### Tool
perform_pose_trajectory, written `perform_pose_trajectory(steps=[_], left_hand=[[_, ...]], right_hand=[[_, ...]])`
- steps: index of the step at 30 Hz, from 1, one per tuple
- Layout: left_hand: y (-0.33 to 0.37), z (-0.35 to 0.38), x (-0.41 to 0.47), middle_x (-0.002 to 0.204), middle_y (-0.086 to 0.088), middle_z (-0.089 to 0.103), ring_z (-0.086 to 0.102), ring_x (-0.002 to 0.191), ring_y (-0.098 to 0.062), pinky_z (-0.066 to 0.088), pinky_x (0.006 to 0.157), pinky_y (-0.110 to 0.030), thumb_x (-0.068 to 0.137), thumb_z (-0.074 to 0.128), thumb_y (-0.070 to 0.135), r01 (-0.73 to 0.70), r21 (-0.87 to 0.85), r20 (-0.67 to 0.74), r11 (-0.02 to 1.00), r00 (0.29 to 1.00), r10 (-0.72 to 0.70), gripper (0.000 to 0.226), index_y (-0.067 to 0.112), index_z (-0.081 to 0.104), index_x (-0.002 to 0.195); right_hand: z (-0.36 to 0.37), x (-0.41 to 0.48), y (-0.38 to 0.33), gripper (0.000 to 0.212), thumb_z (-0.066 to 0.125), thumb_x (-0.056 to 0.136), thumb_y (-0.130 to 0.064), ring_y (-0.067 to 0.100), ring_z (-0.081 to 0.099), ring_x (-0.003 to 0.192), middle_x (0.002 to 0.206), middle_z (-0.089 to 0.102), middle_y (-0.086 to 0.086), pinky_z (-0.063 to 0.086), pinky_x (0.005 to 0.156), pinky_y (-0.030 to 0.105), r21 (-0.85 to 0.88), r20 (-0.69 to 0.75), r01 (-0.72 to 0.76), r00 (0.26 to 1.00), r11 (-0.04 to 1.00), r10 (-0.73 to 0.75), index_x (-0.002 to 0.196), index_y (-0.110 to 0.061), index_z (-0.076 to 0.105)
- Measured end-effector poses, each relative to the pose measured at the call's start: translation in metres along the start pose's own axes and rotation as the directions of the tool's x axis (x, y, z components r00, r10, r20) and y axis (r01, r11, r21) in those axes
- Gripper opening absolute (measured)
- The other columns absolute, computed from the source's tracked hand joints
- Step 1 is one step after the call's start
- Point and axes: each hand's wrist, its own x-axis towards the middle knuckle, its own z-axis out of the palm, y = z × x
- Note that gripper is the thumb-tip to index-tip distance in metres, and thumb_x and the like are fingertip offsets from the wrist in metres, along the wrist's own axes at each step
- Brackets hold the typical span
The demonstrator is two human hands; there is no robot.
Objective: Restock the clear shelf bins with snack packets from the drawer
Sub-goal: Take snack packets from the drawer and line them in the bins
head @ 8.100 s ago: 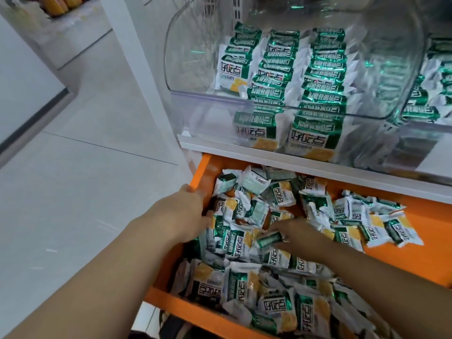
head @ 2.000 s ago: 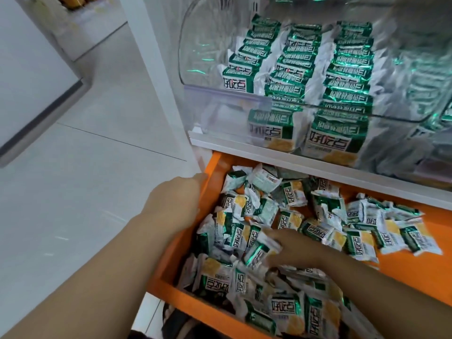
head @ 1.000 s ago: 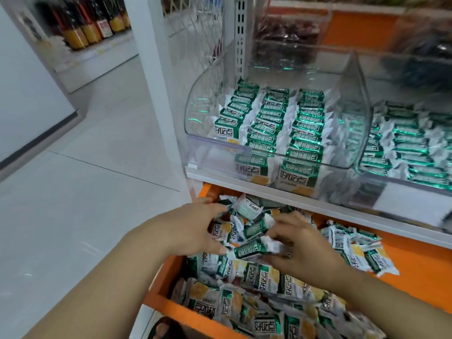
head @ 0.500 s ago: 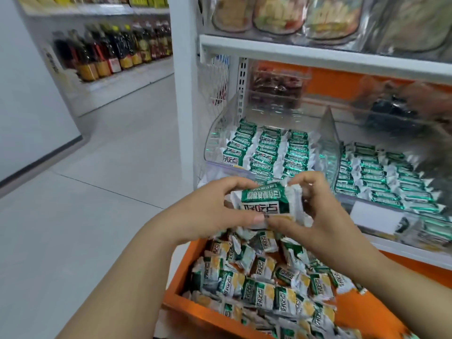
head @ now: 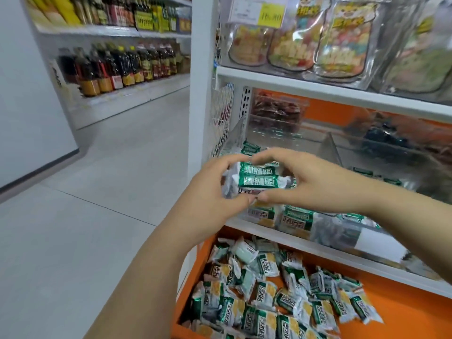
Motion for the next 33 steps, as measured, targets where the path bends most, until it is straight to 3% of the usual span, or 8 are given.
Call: perform_pose_trajectory(steps=[5, 7, 10, 14, 21, 24, 29, 33], left_hand=[[-0.006, 0.0, 0.011, 0.127, 0.018, 0.052, 0.05, 0.108, 0.008, 0.04, 0.089, -0.008, 0.087, 0.067, 0.017, -0.023, 0.049, -0.174, 0.999, 0.984, 0.031, 0.058, 0.035, 0.043, 0.136], [-0.016, -0.003, 0.013, 0.133, 0.014, 0.047, 0.044, 0.113, 0.005, 0.032, 0.093, -0.01, 0.091, 0.061, 0.016, 0.035, 0.198, -0.206, 0.98, 0.978, 0.006, 0.055, 0.033, 0.04, 0.139], [-0.033, -0.007, 0.014, 0.145, 0.006, 0.038, 0.039, 0.129, -0.007, 0.023, 0.098, -0.011, 0.093, 0.055, 0.014, 0.135, 0.387, -0.138, 0.912, 0.987, -0.087, 0.052, 0.03, 0.04, 0.141], [-0.044, 0.001, 0.017, 0.154, 0.005, 0.023, 0.03, 0.138, -0.015, 0.027, 0.109, -0.028, 0.094, 0.05, 0.01, 0.166, 0.488, -0.067, 0.857, 0.986, -0.153, 0.056, 0.03, 0.035, 0.144], [-0.056, 0.003, 0.024, 0.156, 0.007, 0.016, 0.028, 0.139, -0.016, 0.029, 0.112, -0.035, 0.093, 0.045, 0.006, 0.195, 0.541, -0.072, 0.818, 0.98, -0.186, 0.057, 0.024, 0.033, 0.146], [-0.057, 0.003, 0.023, 0.156, 0.007, 0.018, 0.03, 0.138, -0.014, 0.029, 0.11, -0.028, 0.093, 0.045, 0.005, 0.197, 0.538, -0.075, 0.82, 0.98, -0.186, 0.057, 0.023, 0.035, 0.146], [-0.056, 0.003, 0.023, 0.154, 0.01, 0.021, 0.036, 0.133, -0.01, 0.031, 0.104, -0.021, 0.093, 0.045, 0.004, 0.179, 0.526, -0.076, 0.831, 0.984, -0.163, 0.056, 0.024, 0.037, 0.144], [-0.057, 0.003, 0.024, 0.153, 0.01, 0.023, 0.046, 0.126, -0.014, 0.037, 0.103, -0.025, 0.092, 0.046, 0.003, 0.192, 0.487, -0.074, 0.852, 0.981, -0.179, 0.055, 0.023, 0.04, 0.143]], right_hand=[[-0.005, 0.036, 0.016, 0.061, 0.068, 0.084, -0.037, -0.002, 0.044, 0.115, 0.133, 0.05, -0.012, 0.032, 0.083, 0.004, -0.078, -0.056, -0.049, 0.997, 0.996, 0.045, 0.138, -0.024, 0.044], [0.003, 0.048, 0.031, 0.058, 0.07, 0.084, -0.032, 0.006, 0.048, 0.117, 0.133, 0.053, -0.004, 0.031, 0.084, 0.012, -0.018, -0.126, -0.16, 0.98, 0.987, 0.156, 0.135, -0.019, 0.047], [0.024, 0.066, 0.045, 0.059, 0.07, 0.085, -0.03, 0.009, 0.047, 0.108, 0.125, 0.05, -0.003, 0.03, 0.085, 0.016, 0.258, -0.142, -0.296, 0.93, 0.92, 0.339, 0.136, -0.015, 0.044], [0.049, 0.086, 0.057, 0.067, 0.067, 0.088, -0.028, 0.018, 0.043, 0.125, 0.14, 0.042, 0.003, 0.029, 0.093, 0.022, 0.419, -0.07, -0.351, 0.907, 0.837, 0.415, 0.144, -0.013, 0.033], [0.065, 0.093, 0.069, 0.068, 0.063, 0.091, -0.03, 0.021, 0.042, 0.128, 0.147, 0.036, 0.007, 0.03, 0.092, 0.021, 0.201, 0.052, -0.338, 0.941, 0.92, 0.334, 0.146, -0.011, 0.027], [0.069, 0.098, 0.07, 0.062, 0.06, 0.092, -0.034, 0.022, 0.047, 0.123, 0.145, 0.043, 0.008, 0.036, 0.096, 0.025, -0.054, 0.116, -0.25, 0.96, 0.967, 0.255, 0.144, -0.013, 0.033], [0.074, 0.111, 0.07, 0.061, 0.056, 0.088, -0.054, 0.029, 0.054, 0.111, 0.123, 0.057, 0.01, 0.047, 0.09, 0.038, -0.398, 0.155, -0.173, 0.955, 0.901, 0.252, 0.134, -0.016, 0.045], [0.076, 0.112, 0.077, 0.055, 0.053, 0.093, -0.038, 0.029, 0.046, 0.119, 0.131, 0.048, 0.009, 0.04, 0.097, 0.04, -0.517, 0.142, -0.049, 0.98, 0.854, 0.142, 0.14, -0.014, 0.039]])
